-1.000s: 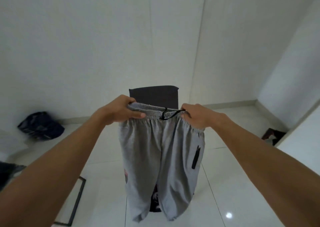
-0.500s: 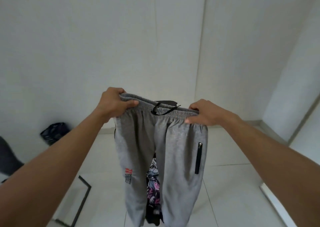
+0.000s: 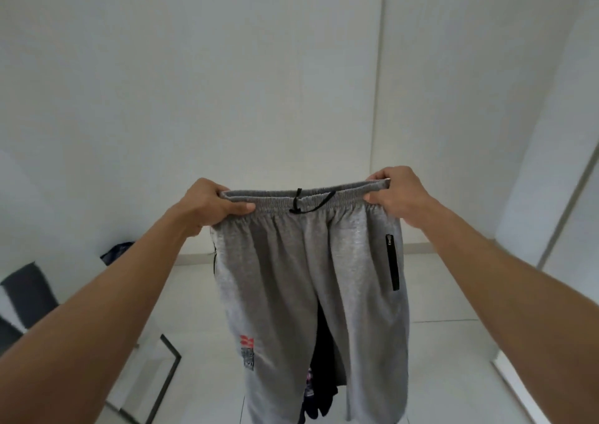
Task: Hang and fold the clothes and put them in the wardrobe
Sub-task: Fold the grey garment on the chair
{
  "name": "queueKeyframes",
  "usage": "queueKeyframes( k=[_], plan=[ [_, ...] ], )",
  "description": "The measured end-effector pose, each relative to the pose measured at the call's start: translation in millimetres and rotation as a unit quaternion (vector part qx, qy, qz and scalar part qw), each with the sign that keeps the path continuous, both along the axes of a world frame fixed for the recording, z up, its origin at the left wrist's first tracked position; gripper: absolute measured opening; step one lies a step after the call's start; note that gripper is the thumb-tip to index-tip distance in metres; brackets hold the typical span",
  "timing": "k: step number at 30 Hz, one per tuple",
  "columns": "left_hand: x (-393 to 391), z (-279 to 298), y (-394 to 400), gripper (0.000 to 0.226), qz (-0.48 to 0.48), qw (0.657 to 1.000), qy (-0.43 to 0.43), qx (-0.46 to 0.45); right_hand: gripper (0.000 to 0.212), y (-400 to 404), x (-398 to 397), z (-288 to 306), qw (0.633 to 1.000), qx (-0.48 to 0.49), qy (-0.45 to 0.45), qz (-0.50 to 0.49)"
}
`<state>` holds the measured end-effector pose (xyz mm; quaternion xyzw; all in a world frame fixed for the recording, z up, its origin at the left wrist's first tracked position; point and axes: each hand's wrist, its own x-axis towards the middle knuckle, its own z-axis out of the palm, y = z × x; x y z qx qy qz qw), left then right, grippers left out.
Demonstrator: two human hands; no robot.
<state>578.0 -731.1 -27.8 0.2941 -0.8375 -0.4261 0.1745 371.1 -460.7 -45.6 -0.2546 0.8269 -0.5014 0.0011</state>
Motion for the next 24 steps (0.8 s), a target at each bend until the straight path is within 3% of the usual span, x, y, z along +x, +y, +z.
queueKeyframes(
  k=[5,8,10,12,14,17,24],
  plan=[
    [-1,-12,14,0.060,0.095,0.989,-0.001,-0.113,0.022,-12,39,15,0.990,0.075,0.101,-0.061],
    [-5,-11,28,0.067,0.140,0.988,0.039,-0.055,0.023,-35,66,27,0.996,0.015,0.045,-0.080],
    [-9,-6,35,0.059,0.102,0.988,0.098,0.058,0.018,-52,85,36,0.997,-0.016,0.020,-0.069],
    [-10,1,46,0.035,0.022,0.973,0.160,0.164,0.012,-71,102,42,0.998,-0.050,-0.014,-0.045],
    [-10,8,50,0.024,-0.044,0.957,0.186,0.216,0.016,-89,116,45,0.995,-0.073,-0.057,-0.026],
    [-1,19,42,0.026,-0.093,0.950,0.195,0.226,0.021,-109,130,53,0.990,-0.105,-0.094,-0.028],
    [11,27,22,0.018,-0.103,0.943,0.249,0.195,0.038,-114,148,65,0.972,-0.158,-0.168,0.043]
  ],
)
